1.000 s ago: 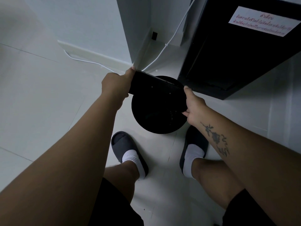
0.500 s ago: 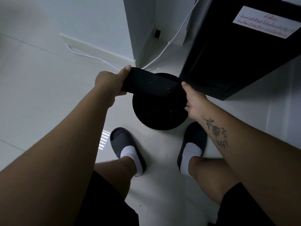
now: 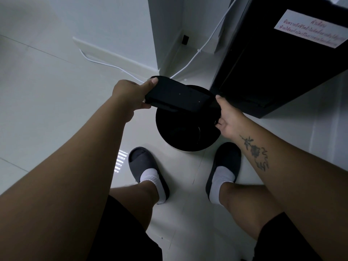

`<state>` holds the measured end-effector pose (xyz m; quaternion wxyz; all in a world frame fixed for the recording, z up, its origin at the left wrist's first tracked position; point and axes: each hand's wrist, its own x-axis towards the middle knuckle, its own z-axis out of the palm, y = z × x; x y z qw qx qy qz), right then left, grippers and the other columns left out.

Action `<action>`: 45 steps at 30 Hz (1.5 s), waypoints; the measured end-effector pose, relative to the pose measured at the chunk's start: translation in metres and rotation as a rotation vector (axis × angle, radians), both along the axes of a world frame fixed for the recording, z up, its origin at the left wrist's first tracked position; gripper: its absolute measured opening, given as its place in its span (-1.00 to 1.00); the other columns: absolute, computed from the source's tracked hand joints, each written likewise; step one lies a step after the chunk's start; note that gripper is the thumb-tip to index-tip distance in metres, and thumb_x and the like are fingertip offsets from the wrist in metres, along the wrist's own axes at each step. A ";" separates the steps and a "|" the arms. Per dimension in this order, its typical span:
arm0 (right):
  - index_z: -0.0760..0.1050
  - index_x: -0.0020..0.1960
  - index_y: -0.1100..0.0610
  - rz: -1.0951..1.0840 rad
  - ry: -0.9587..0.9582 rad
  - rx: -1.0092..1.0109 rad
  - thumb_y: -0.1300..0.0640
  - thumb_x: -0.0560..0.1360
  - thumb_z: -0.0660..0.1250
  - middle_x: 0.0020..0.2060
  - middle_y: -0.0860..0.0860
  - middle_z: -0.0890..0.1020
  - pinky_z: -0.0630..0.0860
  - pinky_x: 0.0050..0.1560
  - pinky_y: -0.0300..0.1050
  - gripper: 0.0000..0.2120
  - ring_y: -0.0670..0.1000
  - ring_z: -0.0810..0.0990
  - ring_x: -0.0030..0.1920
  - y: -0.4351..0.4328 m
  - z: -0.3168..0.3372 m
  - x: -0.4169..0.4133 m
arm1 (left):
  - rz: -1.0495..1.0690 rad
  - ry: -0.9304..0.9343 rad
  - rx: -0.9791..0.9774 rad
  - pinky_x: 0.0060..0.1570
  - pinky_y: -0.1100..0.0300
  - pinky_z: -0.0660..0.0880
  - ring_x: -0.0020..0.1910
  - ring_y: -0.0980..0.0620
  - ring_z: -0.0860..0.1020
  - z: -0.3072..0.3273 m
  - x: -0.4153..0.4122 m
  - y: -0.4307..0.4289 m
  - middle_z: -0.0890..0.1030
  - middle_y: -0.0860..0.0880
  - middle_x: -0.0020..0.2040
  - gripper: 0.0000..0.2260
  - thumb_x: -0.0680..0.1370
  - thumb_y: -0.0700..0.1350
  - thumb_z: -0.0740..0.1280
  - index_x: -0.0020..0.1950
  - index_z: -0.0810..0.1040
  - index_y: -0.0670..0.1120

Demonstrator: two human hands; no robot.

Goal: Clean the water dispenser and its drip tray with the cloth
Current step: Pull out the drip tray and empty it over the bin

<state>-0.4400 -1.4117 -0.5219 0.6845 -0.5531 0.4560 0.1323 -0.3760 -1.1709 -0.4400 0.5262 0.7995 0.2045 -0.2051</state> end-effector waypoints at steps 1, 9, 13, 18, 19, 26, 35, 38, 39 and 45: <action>0.50 0.32 0.04 0.015 0.006 0.001 -0.33 0.28 0.43 0.21 0.05 0.62 0.48 0.31 0.05 -0.28 0.08 0.60 0.19 0.000 0.001 0.001 | -0.001 -0.005 0.008 0.14 -0.08 0.59 -0.21 -0.10 0.70 0.000 0.000 0.000 0.58 -0.07 -0.14 -0.43 0.44 0.16 0.49 0.15 0.55 -0.31; 0.30 0.49 0.13 0.109 0.039 0.083 -0.33 0.46 0.30 0.42 0.13 0.42 0.24 0.49 0.05 -0.22 0.11 0.38 0.43 0.004 0.008 0.000 | 0.000 -0.084 0.059 0.11 -0.08 0.60 -0.23 -0.10 0.71 0.006 0.003 -0.001 0.61 -0.08 -0.23 -0.46 0.41 0.19 0.51 0.02 0.58 -0.29; 0.28 0.49 0.17 0.106 0.066 0.097 -0.29 0.51 0.26 0.37 0.13 0.43 0.21 0.50 0.03 -0.26 0.10 0.38 0.43 0.003 0.006 -0.002 | -0.023 -0.130 0.086 0.07 -0.02 0.62 -0.24 -0.10 0.71 0.008 0.003 -0.006 0.60 -0.09 -0.26 -0.51 0.41 0.18 0.51 -0.06 0.59 -0.26; 0.28 0.49 0.19 0.099 0.077 0.110 -0.30 0.50 0.26 0.43 0.16 0.40 0.20 0.47 0.04 -0.24 0.11 0.36 0.44 0.001 0.007 -0.002 | -0.034 -0.114 0.107 0.05 -0.02 0.60 -0.26 -0.06 0.71 0.006 0.003 -0.005 0.62 -0.07 -0.26 -0.56 0.42 0.19 0.50 -0.12 0.56 -0.20; 0.28 0.49 0.20 0.101 0.073 0.121 -0.29 0.52 0.24 0.41 0.15 0.42 0.21 0.46 0.02 -0.27 0.11 0.38 0.42 0.002 0.009 -0.002 | -0.032 -0.112 0.107 0.05 -0.02 0.60 -0.25 -0.07 0.72 0.007 0.003 -0.004 0.62 -0.07 -0.25 -0.56 0.42 0.19 0.50 -0.13 0.56 -0.19; 0.25 0.50 0.23 0.047 0.039 0.158 -0.17 0.60 0.15 0.42 0.18 0.41 0.28 0.42 -0.01 -0.37 0.11 0.45 0.36 -0.001 0.011 -0.004 | 0.013 -0.078 0.061 -0.10 0.10 0.60 -0.23 -0.05 0.72 0.011 0.002 -0.004 0.63 -0.09 -0.19 -0.58 0.42 0.17 0.51 -0.15 0.54 -0.19; 0.32 0.45 0.21 0.031 0.001 0.195 -0.16 0.58 0.20 0.35 0.16 0.47 0.39 0.33 0.00 -0.41 0.09 0.52 0.23 0.001 0.013 -0.005 | 0.027 -0.050 0.004 0.12 -0.10 0.60 -0.22 -0.06 0.72 0.010 0.002 -0.005 0.63 -0.09 -0.17 -0.46 0.40 0.15 0.53 0.05 0.58 -0.32; 0.24 0.50 0.27 0.031 -0.006 0.204 -0.15 0.59 0.18 0.42 0.19 0.40 0.32 0.40 0.00 -0.35 0.11 0.43 0.38 0.002 0.011 -0.007 | 0.041 -0.041 -0.009 0.12 -0.08 0.60 -0.22 -0.08 0.71 0.009 0.002 -0.003 0.61 -0.10 -0.18 -0.49 0.41 0.13 0.53 0.02 0.57 -0.31; 0.23 0.50 0.26 0.043 -0.006 0.206 -0.15 0.60 0.18 0.41 0.20 0.39 0.33 0.41 0.00 -0.35 0.12 0.42 0.39 0.002 0.012 -0.007 | 0.040 -0.039 -0.015 0.11 -0.07 0.60 -0.23 -0.08 0.71 0.008 0.001 -0.003 0.61 -0.11 -0.18 -0.49 0.42 0.12 0.53 0.03 0.57 -0.32; 0.40 0.38 0.17 0.000 -0.018 0.203 -0.16 0.58 0.19 0.29 0.10 0.53 0.43 0.33 -0.01 -0.48 0.06 0.55 0.19 -0.001 0.007 -0.006 | 0.015 -0.048 -0.069 0.08 -0.02 0.62 -0.18 -0.16 0.70 0.008 0.000 -0.008 0.61 -0.15 -0.19 -0.50 0.44 0.04 0.53 0.07 0.58 -0.39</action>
